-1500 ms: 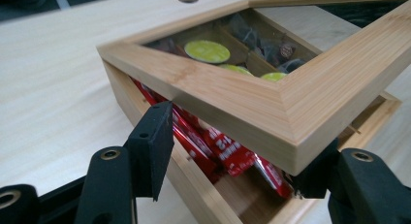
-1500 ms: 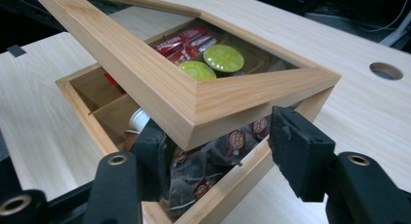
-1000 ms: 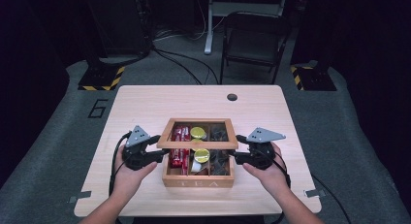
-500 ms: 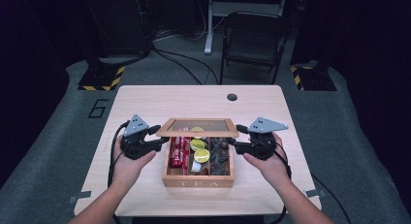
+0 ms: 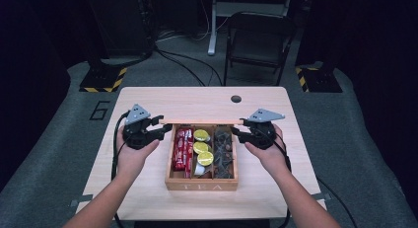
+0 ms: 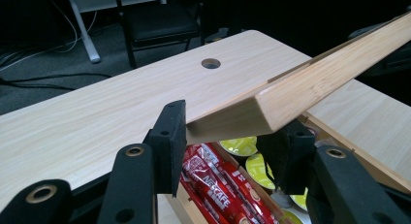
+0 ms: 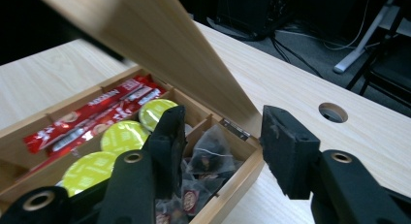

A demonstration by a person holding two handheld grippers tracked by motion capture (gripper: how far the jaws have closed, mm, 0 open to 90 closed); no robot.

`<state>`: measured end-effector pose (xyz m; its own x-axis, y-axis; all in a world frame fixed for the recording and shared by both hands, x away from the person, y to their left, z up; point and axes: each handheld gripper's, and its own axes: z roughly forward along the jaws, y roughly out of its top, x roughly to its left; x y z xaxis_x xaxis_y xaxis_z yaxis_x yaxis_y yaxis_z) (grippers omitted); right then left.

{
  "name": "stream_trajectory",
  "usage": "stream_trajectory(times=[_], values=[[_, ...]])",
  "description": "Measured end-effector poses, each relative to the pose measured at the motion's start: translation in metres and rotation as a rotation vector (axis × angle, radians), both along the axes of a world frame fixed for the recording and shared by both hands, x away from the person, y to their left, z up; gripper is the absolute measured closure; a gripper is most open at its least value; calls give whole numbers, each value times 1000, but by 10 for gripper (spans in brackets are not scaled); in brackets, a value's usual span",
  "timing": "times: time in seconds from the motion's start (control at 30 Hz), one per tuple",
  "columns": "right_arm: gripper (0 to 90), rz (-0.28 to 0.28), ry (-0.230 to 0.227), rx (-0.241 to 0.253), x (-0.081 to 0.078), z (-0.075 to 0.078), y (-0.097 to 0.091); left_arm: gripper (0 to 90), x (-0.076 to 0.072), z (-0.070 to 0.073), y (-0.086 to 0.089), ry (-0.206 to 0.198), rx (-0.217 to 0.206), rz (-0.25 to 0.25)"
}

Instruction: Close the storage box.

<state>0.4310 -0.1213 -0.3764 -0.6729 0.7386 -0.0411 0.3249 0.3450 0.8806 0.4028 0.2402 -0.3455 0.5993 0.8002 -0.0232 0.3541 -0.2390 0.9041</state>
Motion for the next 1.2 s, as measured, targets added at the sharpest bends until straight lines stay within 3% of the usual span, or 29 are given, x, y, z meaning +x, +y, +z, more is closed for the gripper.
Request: stream_trajectory(times=[0.2, 0.63, 1.2], values=[[558, -3, -1, 11, 16, -7, 1, 549, 4, 5, -1, -8, 15, 9], [604, -10, 8, 38, 35, -14, -2, 560, 13, 14, -2, -23, -14, 31], [592, 15, 17, 63, 39, -15, -4, 529, 10, 11, -1, -30, -18, 55]])
